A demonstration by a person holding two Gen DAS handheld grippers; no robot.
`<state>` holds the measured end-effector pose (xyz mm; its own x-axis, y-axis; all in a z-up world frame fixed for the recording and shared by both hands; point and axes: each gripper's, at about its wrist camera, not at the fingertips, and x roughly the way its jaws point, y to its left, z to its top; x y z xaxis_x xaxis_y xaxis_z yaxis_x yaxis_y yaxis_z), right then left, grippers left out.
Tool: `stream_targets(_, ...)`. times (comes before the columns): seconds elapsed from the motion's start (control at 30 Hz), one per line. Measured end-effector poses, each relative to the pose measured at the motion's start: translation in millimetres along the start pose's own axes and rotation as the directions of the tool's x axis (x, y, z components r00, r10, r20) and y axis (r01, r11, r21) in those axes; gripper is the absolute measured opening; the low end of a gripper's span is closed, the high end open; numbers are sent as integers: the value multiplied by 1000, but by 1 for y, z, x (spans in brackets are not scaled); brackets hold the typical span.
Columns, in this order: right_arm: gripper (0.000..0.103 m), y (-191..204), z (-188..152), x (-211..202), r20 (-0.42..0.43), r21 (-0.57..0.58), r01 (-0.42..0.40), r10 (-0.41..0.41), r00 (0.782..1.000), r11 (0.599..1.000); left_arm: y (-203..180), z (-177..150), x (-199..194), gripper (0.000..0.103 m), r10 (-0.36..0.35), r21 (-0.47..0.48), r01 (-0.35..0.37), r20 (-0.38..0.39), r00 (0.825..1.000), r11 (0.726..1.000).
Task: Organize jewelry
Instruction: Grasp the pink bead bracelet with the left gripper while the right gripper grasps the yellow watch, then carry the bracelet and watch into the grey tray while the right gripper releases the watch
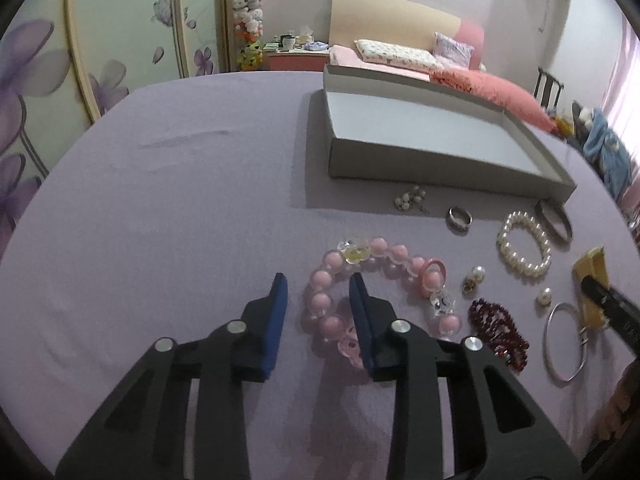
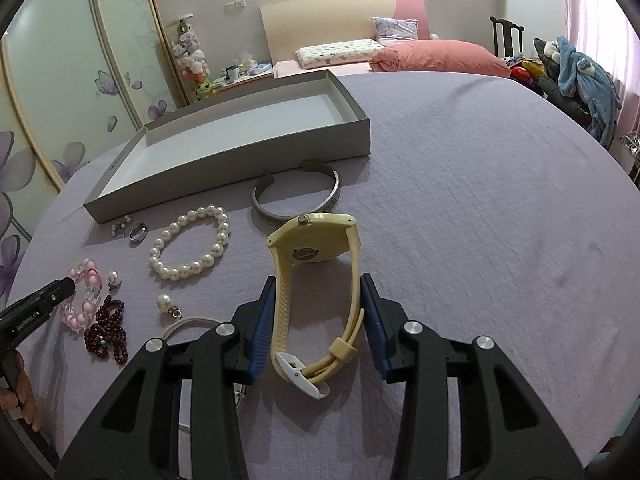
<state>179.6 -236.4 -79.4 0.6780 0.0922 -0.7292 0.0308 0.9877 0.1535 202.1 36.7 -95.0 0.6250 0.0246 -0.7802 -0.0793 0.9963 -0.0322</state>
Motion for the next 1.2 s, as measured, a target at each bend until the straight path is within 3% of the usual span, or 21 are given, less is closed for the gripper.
stream_targets(0.23,42,-1,0,0,2,1,-4,4,1000,1000,-9,1,1,34,44,71,-43,-10,999,997)
stream_targets(0.47,41,0,1,-1,3,-12,-9,9,1000,1000,-17,3,1,15,21,95,-21,0,1000,995)
stream_targets(1.2,39,1,7,-2,27,-42,-22,23,999,999,-13,6,0,14,-14,73,12,20,1000,997)
